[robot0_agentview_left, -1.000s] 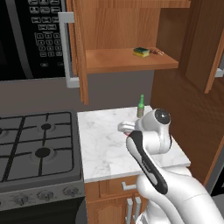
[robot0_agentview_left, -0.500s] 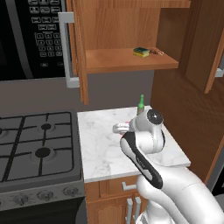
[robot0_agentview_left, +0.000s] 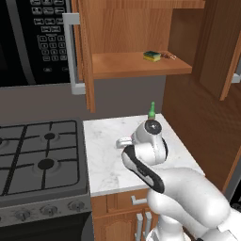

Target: Pick the bar soap and sponge from the cabinet and place them on the counter.

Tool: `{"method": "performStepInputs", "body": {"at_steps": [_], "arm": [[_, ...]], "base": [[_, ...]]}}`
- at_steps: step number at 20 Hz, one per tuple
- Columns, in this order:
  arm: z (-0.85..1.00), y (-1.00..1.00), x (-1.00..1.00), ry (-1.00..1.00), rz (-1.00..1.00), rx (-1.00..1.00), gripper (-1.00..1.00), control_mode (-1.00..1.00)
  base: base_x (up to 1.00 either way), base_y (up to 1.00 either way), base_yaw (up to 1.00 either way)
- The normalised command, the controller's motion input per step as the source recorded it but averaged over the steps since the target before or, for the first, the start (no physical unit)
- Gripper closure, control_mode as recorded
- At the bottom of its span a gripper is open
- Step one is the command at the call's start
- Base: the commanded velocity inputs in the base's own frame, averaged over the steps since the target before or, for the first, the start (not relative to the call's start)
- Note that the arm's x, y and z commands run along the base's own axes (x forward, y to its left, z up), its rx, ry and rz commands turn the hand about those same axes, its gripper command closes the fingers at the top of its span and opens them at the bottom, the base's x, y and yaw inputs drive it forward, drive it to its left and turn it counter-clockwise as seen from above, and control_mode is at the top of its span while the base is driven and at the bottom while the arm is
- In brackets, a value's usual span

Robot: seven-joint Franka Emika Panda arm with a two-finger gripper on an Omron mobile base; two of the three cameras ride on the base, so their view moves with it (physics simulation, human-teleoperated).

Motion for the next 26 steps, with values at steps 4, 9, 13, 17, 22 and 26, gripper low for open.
{"method": "performStepInputs", "body": {"at_steps": [4,9,13,17,22,26], "arm": [[-0.64,0.00,0.27,0.00,0.05,-0.04,1.00,-1.00],[-0.63,0.00,0.32,0.00,0.06,-0.01,1.00,-1.00],[-0.50,0.00,0.25,0.00,0.06,0.00,1.00,-1.00],[-0.20,0.00,0.06,0.00,0.05,0.00,1.00,-1.00],[-0.09,0.00,0.03,0.00,0.03,0.00,1.00,-1.00],[-0.10,0.00,0.05,0.02,0.03,0.00,1.00,-1.00]], "base": [[0.00,0.00,0.00],[0.00,0.00,0.00],[0.00,0.00,0.00],[0.00,0.00,0.00],[0.00,0.00,0.00],[0.00,0.00,0.00]]}}
